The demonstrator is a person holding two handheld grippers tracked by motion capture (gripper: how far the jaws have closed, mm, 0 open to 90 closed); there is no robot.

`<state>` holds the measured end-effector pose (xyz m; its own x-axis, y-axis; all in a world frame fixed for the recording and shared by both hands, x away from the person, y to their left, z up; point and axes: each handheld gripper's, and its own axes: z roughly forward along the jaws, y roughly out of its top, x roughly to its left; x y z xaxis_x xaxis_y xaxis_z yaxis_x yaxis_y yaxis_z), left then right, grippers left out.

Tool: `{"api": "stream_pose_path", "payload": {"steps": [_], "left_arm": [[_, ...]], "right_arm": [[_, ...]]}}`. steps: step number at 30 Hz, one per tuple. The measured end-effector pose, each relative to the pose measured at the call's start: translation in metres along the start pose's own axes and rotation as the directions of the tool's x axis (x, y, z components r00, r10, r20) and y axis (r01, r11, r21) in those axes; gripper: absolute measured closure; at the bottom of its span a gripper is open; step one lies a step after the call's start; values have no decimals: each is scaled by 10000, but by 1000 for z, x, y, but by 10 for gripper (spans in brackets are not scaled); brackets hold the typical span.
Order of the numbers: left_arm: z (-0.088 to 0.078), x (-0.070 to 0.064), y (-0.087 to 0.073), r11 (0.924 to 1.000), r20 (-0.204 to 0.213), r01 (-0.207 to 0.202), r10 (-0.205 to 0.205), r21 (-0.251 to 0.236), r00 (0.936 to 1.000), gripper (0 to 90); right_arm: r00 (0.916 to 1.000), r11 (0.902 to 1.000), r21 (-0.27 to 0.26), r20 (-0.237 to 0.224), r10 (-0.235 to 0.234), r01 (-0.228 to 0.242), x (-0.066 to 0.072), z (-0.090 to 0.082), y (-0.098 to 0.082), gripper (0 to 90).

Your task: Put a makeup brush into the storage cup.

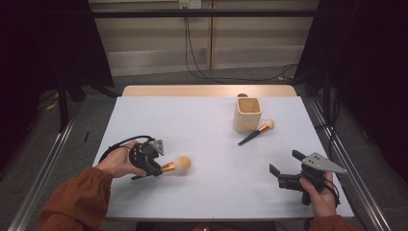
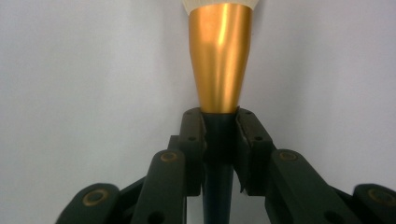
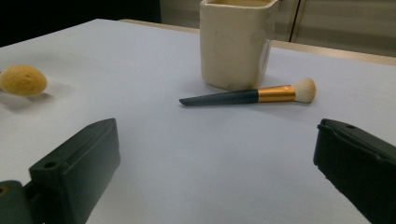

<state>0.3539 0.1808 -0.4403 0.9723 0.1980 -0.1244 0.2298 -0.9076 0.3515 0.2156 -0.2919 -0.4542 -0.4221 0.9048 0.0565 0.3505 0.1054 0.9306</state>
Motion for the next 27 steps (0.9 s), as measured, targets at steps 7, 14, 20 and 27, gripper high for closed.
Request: {"api": "stream_pose_path", "payload": {"steps": [7, 14, 20, 27], "left_arm": [[-9, 5, -7, 9864, -7, 984, -994, -1317, 9951, 747], [-18, 4, -11, 9410, 117, 1485, -1522, -3041, 9883, 746], [-21, 6, -14, 9067, 109, 1790, -1893, -3819, 9819, 747], [-19, 4, -17, 8609, 106, 2120, -2337, -4625, 9723, 746]], "right_arm": [[10000, 10000, -5, 1, 0, 0, 0, 0, 0, 1], [10000, 10000, -9, 0, 3, -3, 0, 0, 0, 2], [10000, 10000, -15, -3, 7, -7, 0, 0, 0, 2], [10000, 10000, -15, -6, 7, -7, 0, 0, 0, 2]]}}
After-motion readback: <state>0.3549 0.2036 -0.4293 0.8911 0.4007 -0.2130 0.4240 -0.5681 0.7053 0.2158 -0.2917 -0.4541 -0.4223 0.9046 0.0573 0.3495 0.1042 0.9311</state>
